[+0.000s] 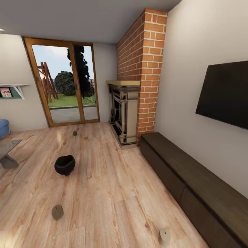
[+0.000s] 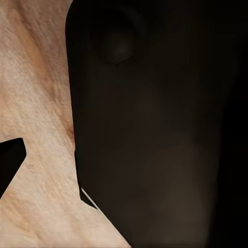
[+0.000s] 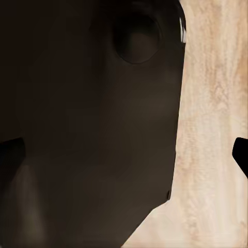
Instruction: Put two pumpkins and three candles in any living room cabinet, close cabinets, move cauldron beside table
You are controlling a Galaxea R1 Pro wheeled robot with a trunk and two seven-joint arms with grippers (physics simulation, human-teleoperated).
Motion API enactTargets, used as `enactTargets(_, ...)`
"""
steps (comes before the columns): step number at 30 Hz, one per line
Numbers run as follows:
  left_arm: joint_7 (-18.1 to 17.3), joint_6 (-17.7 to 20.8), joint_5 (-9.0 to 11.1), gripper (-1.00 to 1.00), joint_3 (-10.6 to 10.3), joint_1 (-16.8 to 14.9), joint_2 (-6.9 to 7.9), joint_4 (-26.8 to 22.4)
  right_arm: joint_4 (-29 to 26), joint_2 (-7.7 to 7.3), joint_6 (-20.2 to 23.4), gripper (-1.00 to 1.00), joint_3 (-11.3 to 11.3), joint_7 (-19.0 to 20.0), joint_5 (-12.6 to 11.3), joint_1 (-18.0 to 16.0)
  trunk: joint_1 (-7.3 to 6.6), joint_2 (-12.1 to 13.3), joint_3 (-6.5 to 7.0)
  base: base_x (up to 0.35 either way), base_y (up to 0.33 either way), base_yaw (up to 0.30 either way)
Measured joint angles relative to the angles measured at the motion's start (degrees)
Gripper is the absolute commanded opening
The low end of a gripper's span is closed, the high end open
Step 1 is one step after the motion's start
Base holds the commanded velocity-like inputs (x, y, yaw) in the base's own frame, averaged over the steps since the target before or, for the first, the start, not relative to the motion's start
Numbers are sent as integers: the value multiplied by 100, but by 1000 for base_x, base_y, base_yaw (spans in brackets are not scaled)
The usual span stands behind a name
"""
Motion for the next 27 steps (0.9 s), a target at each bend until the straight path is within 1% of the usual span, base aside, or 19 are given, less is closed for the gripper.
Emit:
enactTargets(2, -16, -24, 16, 100, 8, 64, -10, -28, -66, -5, -61, 100, 13, -7, 16, -66, 0, -1, 0, 0, 0, 0)
enactTargets(7, -1, -24, 16, 100, 8, 81, -10, -58, -227, -14, -177, 100, -14, -20, -17, -225, 0, -1, 0, 0, 0, 0)
enactTargets(11, 15, -21, 22, 100, 8, 83, -14, -180, -356, -21, -306, 100, -34, -33, -43, -236, 0, -1, 0, 0, 0, 0)
enactTargets(19, 19, -24, 25, 100, 23, 83, -17, -435, -536, -21, -562, 100, 0, -31, 1, -236, 0, -1, 0, 0, 0, 0)
enactTargets(26, 18, -26, 25, 100, 26, 85, -14, -437, -562, -23, -787, 100, 19, -28, 21, -242, 0, -1, 0, 0, 0, 0)
enactTargets(27, 15, -28, 25, 100, 26, 85, -12, -437, -586, -16, -755, 100, 25, -34, 34, -258, 0, -1, 0, 0, 0, 0)
